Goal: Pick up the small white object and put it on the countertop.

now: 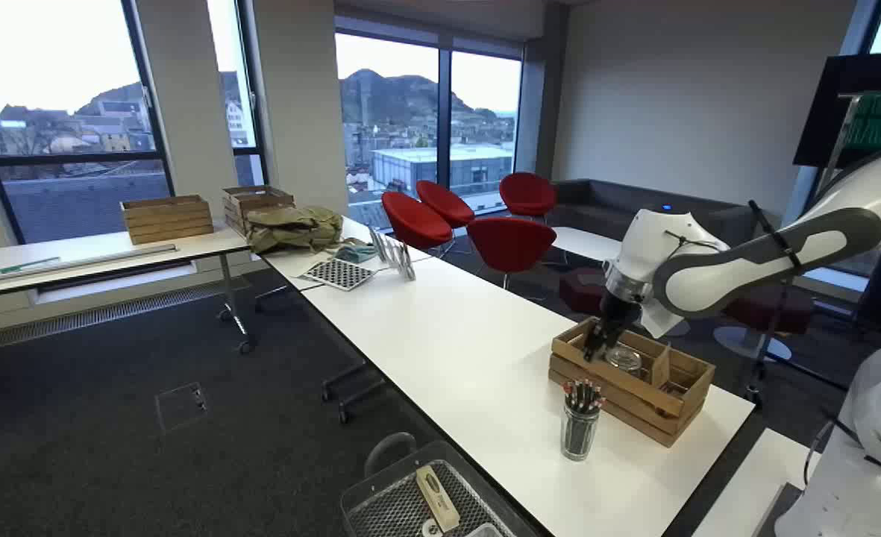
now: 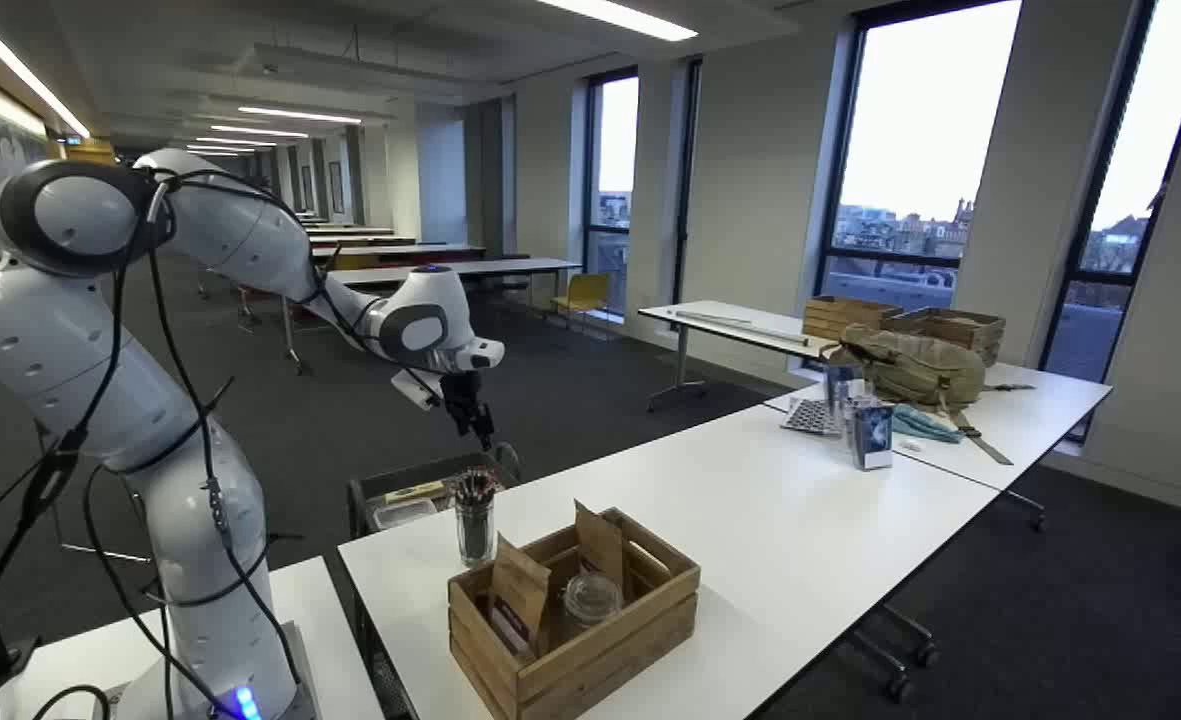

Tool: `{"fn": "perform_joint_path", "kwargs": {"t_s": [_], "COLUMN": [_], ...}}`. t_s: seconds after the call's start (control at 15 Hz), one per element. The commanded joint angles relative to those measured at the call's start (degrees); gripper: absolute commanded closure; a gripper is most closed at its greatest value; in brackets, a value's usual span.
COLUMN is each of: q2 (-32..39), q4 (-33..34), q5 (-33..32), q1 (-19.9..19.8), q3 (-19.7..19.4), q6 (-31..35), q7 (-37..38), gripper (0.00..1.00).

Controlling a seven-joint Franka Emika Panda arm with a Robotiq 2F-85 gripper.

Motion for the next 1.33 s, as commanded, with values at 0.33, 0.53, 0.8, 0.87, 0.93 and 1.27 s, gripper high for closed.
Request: {"fn": "perform_joint_path", "kwargs": {"t_s": [0.33, 0.53, 0.8, 0.87, 0.93, 1.27], "q2": [6.88, 11.09, 15.75, 17.36, 19.40, 33.66], "q4": [4.21, 8.38, 15.15, 17.02, 18.96, 29.85], "q5": [1.13, 1.06, 0.17, -0.20, -0.46, -2.66], "q1": [3.29, 4.83, 6.12, 6.43, 6.74, 10.27], "q3": [2.39, 4.44, 6.45, 6.94, 7.37, 9.35], "q6": [-1.10, -2.98, -8.21, -9.45, -10.35, -11.09], "q7": [3.83, 7.10, 11.56, 12.52, 13.39, 15.42], "gripper": [0.00, 0.00, 0.00, 0.00, 0.00, 0.00]}}
